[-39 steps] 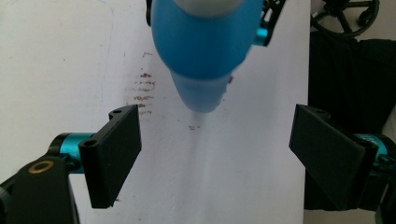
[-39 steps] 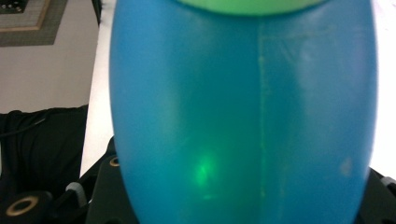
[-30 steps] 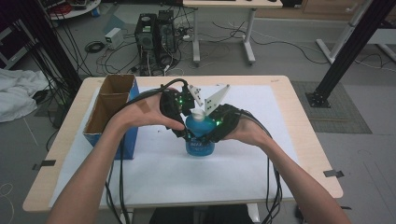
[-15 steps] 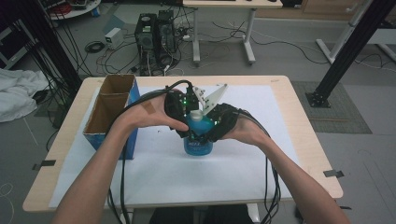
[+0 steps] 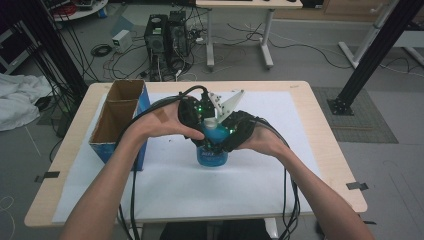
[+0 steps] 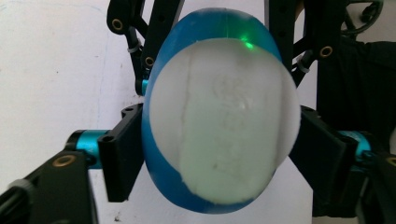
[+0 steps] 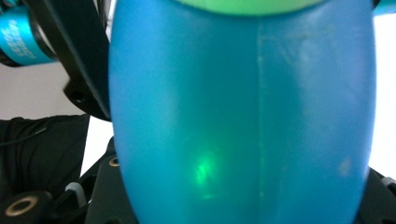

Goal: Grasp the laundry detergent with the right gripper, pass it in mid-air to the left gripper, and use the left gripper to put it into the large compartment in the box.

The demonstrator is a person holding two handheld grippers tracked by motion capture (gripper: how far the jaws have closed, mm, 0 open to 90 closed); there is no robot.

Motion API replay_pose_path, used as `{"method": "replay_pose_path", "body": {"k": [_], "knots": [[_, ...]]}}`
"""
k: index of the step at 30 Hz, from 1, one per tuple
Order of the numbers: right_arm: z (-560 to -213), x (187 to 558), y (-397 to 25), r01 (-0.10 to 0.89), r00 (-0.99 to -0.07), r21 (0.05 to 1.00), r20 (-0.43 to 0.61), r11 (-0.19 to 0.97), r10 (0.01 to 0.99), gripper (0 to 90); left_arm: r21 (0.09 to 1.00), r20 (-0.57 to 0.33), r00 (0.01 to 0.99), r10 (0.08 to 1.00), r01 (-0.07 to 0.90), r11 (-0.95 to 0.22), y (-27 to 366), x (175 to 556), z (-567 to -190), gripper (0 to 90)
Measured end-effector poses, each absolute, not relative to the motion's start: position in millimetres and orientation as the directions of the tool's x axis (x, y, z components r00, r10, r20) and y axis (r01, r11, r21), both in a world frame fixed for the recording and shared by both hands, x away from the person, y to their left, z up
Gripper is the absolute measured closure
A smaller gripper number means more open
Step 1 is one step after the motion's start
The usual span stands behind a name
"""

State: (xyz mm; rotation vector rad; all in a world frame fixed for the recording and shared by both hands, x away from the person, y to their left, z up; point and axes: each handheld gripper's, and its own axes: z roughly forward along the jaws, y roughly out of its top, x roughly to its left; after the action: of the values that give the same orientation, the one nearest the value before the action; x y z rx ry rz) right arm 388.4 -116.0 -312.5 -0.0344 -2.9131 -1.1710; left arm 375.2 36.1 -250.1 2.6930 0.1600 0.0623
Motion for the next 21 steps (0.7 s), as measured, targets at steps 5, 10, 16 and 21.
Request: {"method": "replay_pose_path", "body": {"k": [5,10,16,21], "knots": [[-312.9,388.2,-116.3,0.024,-1.0,0.694,0.01,0.719,0.024,45.6,0.438,0.023,0.992,0.123,0.101,-0.893,35.5,375.3,-249.8,27.2],[-313.3,387.7,-116.0,0.026,-1.0,0.69,0.012,0.723,0.025,45.6,0.461,0.015,0.992,0.126,0.105,-0.881,36.8,375.4,-248.6,28.9],[-313.5,387.8,-115.1,0.019,-1.0,0.692,0.004,0.722,0.023,45.6,0.457,0.015,0.992,0.123,0.103,-0.884,36.3,375.1,-249.7,31.6],[-313.5,387.7,-114.5,0.019,-1.0,0.692,0.005,0.722,0.022,45.6,0.452,0.014,0.993,0.12,0.101,-0.886,35.3,374.7,-250.3,31.6]]}}
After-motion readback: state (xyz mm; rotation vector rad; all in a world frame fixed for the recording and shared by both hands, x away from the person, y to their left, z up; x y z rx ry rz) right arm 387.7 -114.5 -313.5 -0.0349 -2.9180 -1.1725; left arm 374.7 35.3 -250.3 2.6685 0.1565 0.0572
